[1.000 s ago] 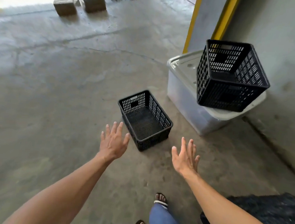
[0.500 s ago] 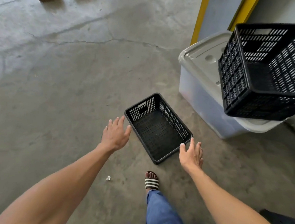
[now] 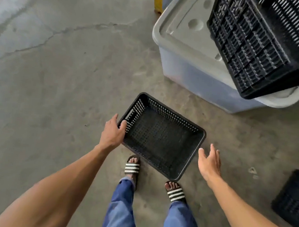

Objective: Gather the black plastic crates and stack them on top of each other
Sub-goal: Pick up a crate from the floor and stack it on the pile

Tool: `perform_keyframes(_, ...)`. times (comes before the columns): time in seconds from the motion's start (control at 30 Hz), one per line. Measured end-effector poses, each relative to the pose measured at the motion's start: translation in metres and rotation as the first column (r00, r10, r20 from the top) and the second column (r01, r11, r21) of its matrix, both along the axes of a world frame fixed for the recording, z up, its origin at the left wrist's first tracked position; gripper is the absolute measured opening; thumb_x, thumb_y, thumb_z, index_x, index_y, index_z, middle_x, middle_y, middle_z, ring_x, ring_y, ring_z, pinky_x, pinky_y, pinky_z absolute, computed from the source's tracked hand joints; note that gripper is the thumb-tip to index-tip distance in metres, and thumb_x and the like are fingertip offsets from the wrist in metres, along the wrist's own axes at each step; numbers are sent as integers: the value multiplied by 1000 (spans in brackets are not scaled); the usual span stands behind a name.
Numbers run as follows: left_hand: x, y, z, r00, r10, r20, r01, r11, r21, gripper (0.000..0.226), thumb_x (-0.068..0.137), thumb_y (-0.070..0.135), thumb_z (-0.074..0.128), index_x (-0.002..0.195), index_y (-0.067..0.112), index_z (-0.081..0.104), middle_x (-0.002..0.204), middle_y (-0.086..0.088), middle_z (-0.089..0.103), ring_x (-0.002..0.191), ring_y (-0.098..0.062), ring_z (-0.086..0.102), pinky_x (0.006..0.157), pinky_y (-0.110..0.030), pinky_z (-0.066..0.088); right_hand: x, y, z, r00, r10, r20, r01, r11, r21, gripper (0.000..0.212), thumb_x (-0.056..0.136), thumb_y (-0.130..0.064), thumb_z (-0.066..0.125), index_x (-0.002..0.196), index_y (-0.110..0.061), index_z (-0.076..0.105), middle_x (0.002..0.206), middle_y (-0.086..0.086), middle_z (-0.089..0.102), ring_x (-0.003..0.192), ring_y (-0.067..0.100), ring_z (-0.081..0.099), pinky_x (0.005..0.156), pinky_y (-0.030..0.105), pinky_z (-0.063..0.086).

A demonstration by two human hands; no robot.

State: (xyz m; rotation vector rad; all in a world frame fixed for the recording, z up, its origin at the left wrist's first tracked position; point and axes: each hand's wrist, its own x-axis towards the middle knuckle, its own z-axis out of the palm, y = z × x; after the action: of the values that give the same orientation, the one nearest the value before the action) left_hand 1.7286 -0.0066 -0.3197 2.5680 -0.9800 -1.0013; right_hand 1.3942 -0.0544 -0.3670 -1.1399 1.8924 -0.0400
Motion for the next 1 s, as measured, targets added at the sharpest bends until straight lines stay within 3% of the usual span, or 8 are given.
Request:
perform_keyframes(0.13, 35, -47, -87, 986, -149, -71, 152, 988, 37, 53, 102, 28, 46, 148, 2, 39, 148, -22, 48, 136, -33, 45, 110, -34, 32, 15, -14, -77, 968, -250, -16, 250, 968, 14, 66, 100, -43, 43, 158, -22, 19, 165, 10, 14, 150, 26, 17, 121, 41, 15)
perform_keyframes(0.27, 64, -76, -172, 970, -222, -98, 226, 973, 34, 55, 101, 27, 49, 149, 2, 37, 150, -20, 46, 137, -32, 43, 112, -35, 30, 28, -23, -151, 888, -461, 0, 460, 886, 50, 67, 101, -45, 41, 158, -25, 14, 165, 4, 15, 149, 26, 20, 120, 46, 20)
perform_keyframes(0.43, 92, -104, -260, 981, -172, -84, 180, 980, 91, 70, 99, 37, 47, 154, 2, 25, 157, -22, 33, 145, -34, 32, 119, -42, 24, 27, -19, -232, 794, -608, -27, 607, 790, 86, 70, 100, -50, 40, 158, -27, 9, 165, 3, 15, 148, 28, 23, 119, 48, 23)
perform_keyframes(0.57, 97, -117, -308, 991, -84, -103, 95, 990, 101, 58, 95, 45, 44, 140, 8, 43, 134, -18, 58, 121, -38, 56, 104, -42, 42, 25, -10, -273, 738, -674, -40, 671, 726, 147, 71, 99, -55, 38, 158, -25, 11, 164, 5, 20, 146, 31, 27, 117, 49, 25)
perform_keyframes(0.63, 99, -122, -322, 995, -43, -92, 55, 990, 129, 50, 97, 43, 42, 134, 9, 47, 122, -17, 63, 105, -36, 60, 93, -40, 45, 24, -6, -285, 692, -721, -13, 708, 675, 207, 67, 98, -58, 37, 151, -18, 29, 149, 12, 43, 129, 31, 47, 111, 51, 35)
perform_keyframes(0.7, 105, -126, -330, 995, -4, -99, 17, 991, 131, 47, 94, 46, 42, 121, 10, 53, 114, -15, 66, 95, -33, 61, 88, -40, 49, 22, -4, -292, 640, -767, 42, 742, 632, 225, 59, 98, -58, 39, 136, -13, 47, 115, 11, 61, 98, 25, 59, 100, 47, 45)
perform_keyframes(0.8, 109, -129, -327, 985, 56, -164, -34, 990, 134, 43, 91, 48, 42, 105, 10, 56, 103, -11, 65, 89, -29, 62, 86, -41, 52, 16, -4, -289, 590, -804, 74, 777, 590, 219, 52, 97, -59, 41, 115, -15, 61, 80, 3, 56, 66, 18, 50, 80, 37, 46)
perform_keyframes(1.0, 98, -110, -274, 969, 13, -245, 16, 994, 113, 53, 97, 55, 37, 92, 8, 62, 69, -1, 51, 60, -18, 47, 60, -31, 41, -13, 13, -241, 560, -821, 107, 782, 567, 259, 48, 96, -63, 39, 101, -21, 62, 70, 0, 52, 60, 17, 47, 73, 39, 45)
